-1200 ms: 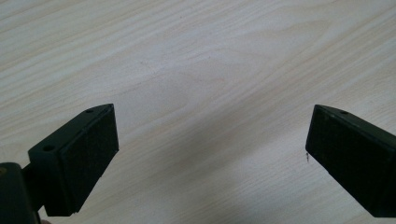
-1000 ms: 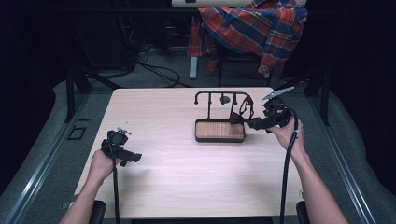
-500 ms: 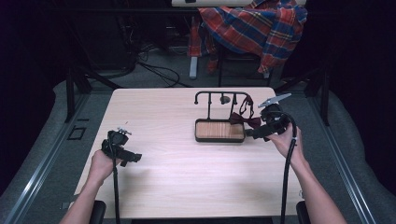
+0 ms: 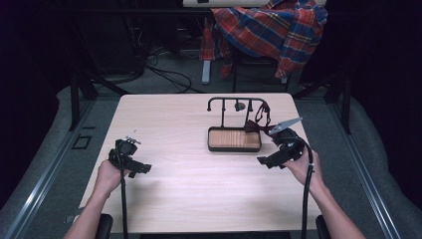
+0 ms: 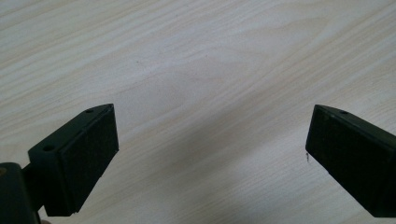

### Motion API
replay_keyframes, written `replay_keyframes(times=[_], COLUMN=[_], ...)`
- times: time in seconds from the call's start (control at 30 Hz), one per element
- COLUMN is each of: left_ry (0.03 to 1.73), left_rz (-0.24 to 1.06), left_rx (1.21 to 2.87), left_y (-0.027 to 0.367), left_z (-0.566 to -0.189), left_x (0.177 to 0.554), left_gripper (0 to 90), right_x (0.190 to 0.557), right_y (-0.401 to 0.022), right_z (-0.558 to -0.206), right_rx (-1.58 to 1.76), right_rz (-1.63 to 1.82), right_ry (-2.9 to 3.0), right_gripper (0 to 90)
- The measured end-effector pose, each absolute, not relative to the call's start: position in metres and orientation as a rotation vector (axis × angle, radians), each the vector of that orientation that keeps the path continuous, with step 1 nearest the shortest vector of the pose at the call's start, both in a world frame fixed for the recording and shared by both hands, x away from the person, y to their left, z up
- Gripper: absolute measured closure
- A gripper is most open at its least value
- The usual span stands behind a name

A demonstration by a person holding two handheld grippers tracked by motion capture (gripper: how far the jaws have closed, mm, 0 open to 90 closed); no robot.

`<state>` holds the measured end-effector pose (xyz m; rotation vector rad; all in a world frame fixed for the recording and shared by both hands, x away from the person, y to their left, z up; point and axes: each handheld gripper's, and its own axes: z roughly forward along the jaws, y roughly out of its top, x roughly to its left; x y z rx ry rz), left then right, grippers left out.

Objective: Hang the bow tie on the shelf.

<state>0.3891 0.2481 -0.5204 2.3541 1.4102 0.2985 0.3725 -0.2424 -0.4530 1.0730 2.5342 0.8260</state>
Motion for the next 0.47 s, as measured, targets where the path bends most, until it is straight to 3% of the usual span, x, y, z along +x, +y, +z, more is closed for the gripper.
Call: replay_keyframes(times=[0.3, 0.47], left_ry=[1.4, 1.401], left_rz=[0.292, 0.297], left_rx=[2.375, 2.377], left_y=[0.247, 0.246], left_z=[-0.522, -0.522], left_x=[0.39, 0.39], left_gripper=[2.4, 2.5], right_x=[0.354, 0.354], right_y=[-0.241, -0.241], right_z=[-0.473, -0.481], right_rx=[1.038, 1.037], right_rz=[0.756, 0.697], right_ry=[2.596, 2.607], right_gripper=[5.0, 15.2])
